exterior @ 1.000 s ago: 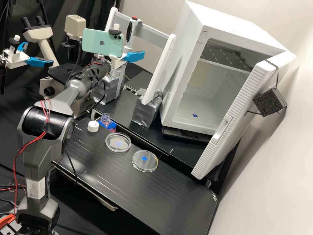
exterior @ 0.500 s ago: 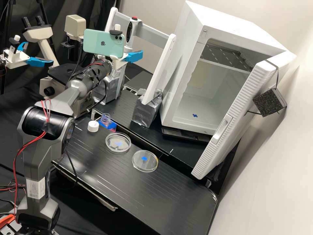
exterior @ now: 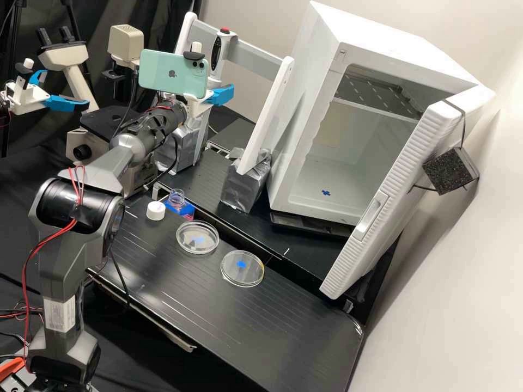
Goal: Use the pipette
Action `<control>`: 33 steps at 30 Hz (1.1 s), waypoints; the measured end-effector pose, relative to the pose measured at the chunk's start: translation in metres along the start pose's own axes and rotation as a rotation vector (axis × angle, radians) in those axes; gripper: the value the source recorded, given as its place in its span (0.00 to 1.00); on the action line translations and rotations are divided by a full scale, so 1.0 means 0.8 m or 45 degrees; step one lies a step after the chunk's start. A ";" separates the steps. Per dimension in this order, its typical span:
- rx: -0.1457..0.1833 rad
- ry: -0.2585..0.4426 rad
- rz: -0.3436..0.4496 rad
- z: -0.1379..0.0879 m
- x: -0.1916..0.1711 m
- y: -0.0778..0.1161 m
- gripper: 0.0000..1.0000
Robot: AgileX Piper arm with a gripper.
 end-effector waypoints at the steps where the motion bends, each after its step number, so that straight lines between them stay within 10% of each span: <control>1: 0.000 0.000 0.000 0.000 0.000 0.000 0.00; 25: 0.002 0.001 -0.008 0.000 0.000 -0.001 0.00; 33: 0.067 0.046 -0.058 -0.005 -0.007 0.007 0.00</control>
